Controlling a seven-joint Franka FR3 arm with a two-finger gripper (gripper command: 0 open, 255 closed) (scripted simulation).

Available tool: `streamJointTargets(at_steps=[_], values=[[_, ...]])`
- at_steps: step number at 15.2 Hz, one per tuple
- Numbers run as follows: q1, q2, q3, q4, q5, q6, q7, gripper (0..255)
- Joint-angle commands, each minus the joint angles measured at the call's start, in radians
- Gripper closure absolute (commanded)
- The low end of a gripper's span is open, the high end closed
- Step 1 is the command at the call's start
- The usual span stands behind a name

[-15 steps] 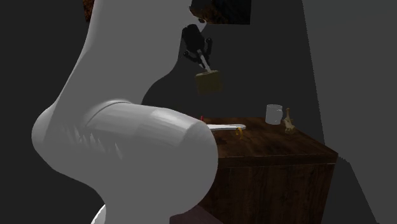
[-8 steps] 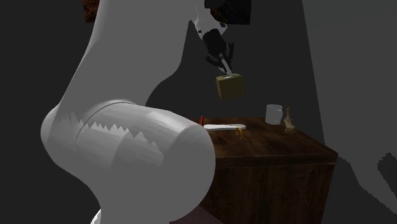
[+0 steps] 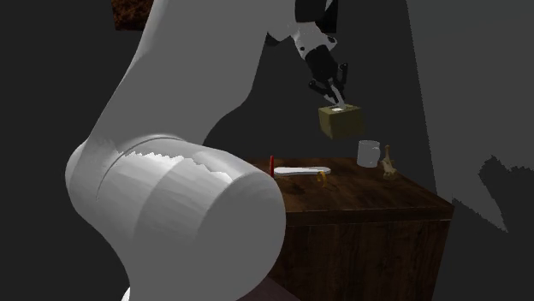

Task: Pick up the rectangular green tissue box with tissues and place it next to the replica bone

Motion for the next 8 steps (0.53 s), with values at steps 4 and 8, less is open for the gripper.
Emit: streamJointTargets(at_steps=[4, 8], values=[[-0.042, 0.079, -0.037, 0.088, -0.037, 0.041, -0.085, 255], [-0.063, 0.177, -0.07, 0.216, -0.07, 0.057, -0.163, 255]])
